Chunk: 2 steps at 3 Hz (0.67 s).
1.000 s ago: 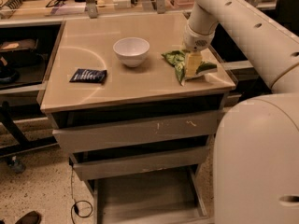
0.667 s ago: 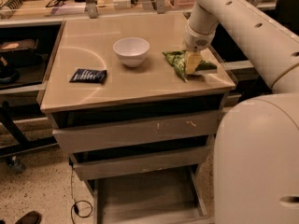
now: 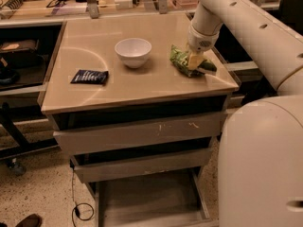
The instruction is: Place green jalapeno chip bag into bottom drawer
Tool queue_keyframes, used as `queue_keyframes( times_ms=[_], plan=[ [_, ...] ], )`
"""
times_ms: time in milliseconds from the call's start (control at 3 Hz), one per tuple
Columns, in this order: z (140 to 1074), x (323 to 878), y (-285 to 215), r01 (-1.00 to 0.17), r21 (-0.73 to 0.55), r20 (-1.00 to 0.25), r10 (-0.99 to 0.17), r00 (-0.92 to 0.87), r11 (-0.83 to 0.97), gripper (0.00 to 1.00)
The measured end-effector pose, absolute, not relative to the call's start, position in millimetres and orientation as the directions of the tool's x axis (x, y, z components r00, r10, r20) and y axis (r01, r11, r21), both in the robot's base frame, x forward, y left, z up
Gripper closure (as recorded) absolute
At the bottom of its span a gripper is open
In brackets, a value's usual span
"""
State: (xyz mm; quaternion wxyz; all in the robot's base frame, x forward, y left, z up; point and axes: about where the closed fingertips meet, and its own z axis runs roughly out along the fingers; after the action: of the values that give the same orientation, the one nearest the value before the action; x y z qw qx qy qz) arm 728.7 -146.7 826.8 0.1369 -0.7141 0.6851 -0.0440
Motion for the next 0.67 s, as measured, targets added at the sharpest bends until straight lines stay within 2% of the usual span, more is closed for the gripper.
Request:
queue_keyframes(
  times_ms=[667],
  plan=[
    [832.8, 666.1, -160.1, -0.974, -0.218, -0.122, -0.992, -0.041, 0.067, 1.0]
  ],
)
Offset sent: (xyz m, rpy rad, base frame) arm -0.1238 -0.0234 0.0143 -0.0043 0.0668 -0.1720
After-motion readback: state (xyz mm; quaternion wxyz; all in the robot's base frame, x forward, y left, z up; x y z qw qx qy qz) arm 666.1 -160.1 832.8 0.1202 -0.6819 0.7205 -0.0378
